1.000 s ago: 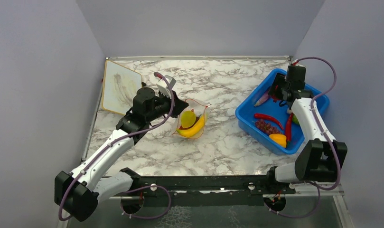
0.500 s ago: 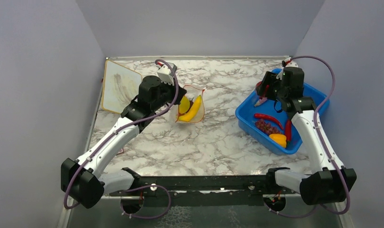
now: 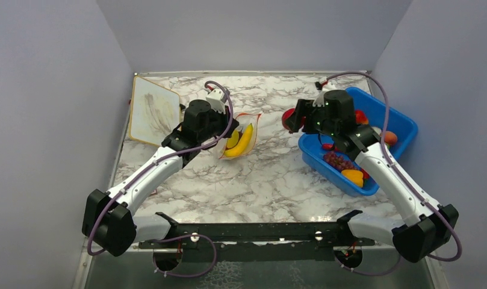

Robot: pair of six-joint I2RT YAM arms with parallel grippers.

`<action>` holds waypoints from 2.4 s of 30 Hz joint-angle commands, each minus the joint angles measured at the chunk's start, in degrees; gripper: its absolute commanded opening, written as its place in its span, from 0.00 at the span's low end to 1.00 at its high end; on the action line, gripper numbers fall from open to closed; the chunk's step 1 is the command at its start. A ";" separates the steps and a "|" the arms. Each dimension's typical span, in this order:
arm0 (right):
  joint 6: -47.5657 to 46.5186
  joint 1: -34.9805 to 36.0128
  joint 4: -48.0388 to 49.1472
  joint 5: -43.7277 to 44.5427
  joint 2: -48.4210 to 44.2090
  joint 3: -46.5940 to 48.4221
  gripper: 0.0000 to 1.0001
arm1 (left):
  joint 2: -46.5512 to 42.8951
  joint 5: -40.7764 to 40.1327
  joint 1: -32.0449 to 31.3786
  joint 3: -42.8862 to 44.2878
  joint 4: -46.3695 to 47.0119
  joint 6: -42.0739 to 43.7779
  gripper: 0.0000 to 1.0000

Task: Place the food in the zip-top bag and seal the zipper
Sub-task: Place the fake fruit in the zipper food storage bag.

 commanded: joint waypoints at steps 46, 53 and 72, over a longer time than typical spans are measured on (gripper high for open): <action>13.24 17.29 18.65 -5.44 10.18 -5.13 0.63 | -4.73 15.02 0.06 -4.15 7.45 -5.16 0.00; 12.16 17.34 16.97 -5.01 8.42 -4.93 0.69 | -4.65 14.18 0.09 -4.59 7.54 -4.93 0.00; 11.26 17.32 17.54 -10.33 5.32 -4.80 0.73 | -4.51 13.21 0.01 -4.28 6.57 -3.94 0.00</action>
